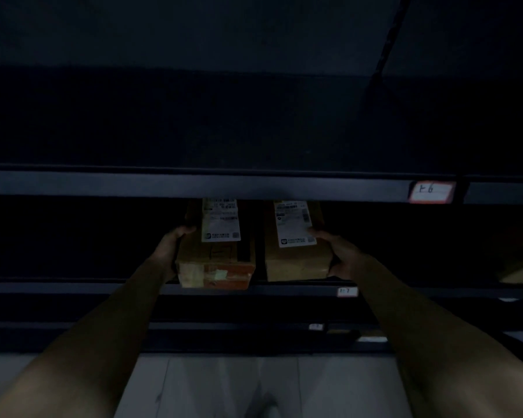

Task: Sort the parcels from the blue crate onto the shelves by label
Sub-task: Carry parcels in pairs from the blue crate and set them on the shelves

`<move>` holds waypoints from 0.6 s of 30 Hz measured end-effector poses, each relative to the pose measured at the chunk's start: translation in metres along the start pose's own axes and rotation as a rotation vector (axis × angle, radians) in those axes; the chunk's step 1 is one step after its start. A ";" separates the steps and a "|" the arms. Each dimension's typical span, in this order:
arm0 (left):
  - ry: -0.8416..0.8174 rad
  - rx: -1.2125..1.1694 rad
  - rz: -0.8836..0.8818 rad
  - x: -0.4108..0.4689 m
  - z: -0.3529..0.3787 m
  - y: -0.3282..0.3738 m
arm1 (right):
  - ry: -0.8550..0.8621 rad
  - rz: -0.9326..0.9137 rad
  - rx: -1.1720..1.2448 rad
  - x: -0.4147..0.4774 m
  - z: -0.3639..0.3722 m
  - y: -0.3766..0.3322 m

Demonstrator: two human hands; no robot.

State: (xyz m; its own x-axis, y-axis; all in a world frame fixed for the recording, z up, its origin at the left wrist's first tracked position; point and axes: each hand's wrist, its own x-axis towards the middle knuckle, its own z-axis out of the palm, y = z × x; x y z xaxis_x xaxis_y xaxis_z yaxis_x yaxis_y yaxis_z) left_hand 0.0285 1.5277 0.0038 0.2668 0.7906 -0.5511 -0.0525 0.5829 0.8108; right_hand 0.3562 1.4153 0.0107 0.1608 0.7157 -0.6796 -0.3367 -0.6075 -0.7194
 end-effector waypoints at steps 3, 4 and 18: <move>-0.029 -0.023 0.008 0.005 -0.001 0.001 | 0.004 0.010 0.014 0.002 -0.003 0.003; -0.041 -0.020 0.014 0.006 -0.002 0.001 | 0.009 0.013 0.013 0.001 -0.003 0.003; 0.099 0.645 0.262 -0.014 -0.011 0.032 | 0.600 -0.230 -0.531 -0.065 0.042 0.002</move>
State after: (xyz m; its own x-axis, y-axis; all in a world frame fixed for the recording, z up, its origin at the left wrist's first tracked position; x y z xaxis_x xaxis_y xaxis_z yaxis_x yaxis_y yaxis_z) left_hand 0.0128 1.5372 0.0354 0.2332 0.9210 -0.3120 0.4863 0.1674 0.8576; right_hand 0.3062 1.3815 0.0596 0.6901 0.6280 -0.3597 0.2234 -0.6576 -0.7194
